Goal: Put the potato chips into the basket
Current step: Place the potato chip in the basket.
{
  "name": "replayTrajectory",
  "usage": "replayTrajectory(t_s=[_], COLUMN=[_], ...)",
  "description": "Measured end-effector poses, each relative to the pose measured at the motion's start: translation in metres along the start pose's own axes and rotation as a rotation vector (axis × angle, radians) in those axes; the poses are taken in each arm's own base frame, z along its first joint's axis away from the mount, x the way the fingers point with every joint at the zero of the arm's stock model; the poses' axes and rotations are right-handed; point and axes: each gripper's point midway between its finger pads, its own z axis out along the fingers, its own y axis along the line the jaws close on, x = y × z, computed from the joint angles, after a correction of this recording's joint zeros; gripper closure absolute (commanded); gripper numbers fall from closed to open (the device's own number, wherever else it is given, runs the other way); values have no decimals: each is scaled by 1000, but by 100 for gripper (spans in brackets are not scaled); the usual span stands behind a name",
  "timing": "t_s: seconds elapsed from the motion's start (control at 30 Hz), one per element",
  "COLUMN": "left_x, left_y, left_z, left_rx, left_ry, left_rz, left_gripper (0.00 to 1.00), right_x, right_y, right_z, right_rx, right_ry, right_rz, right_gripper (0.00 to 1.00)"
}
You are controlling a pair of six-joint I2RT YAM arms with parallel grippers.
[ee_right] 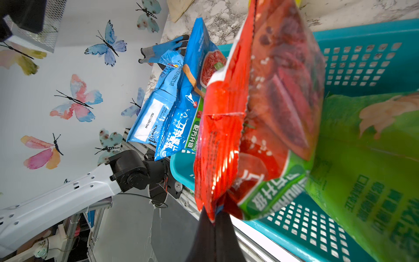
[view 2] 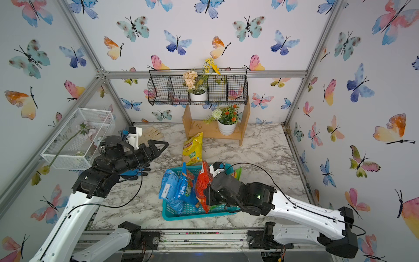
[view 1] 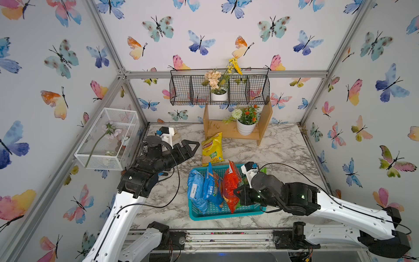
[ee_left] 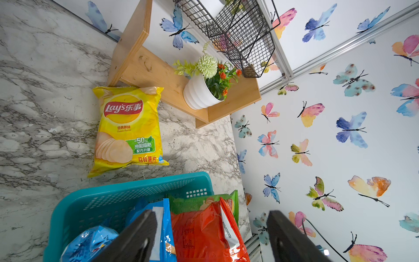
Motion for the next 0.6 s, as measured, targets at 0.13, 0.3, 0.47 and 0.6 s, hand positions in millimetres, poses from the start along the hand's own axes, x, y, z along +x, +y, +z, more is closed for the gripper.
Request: replayTrajectory(t_s=[0.13,0.3,0.47,0.6], left_x=[3,5,7,10], left_y=[5,7,10,13], left_z=[3,3,4,5], left_rx=[-10,-12,-16,-22], left_ry=[10,11,16,21], left_rz=[-9,-10,-12,-15], left_gripper=[18,18,18,18], right_x=[14,28,35,37], right_y=[-15,-30,-36,-36], right_z=[13,32,54,66], right_rx=[31,64,75,83], right_ry=[29,51,59,64], right_rz=[-5,-14,-29,-50], right_gripper=[98,98,98,91])
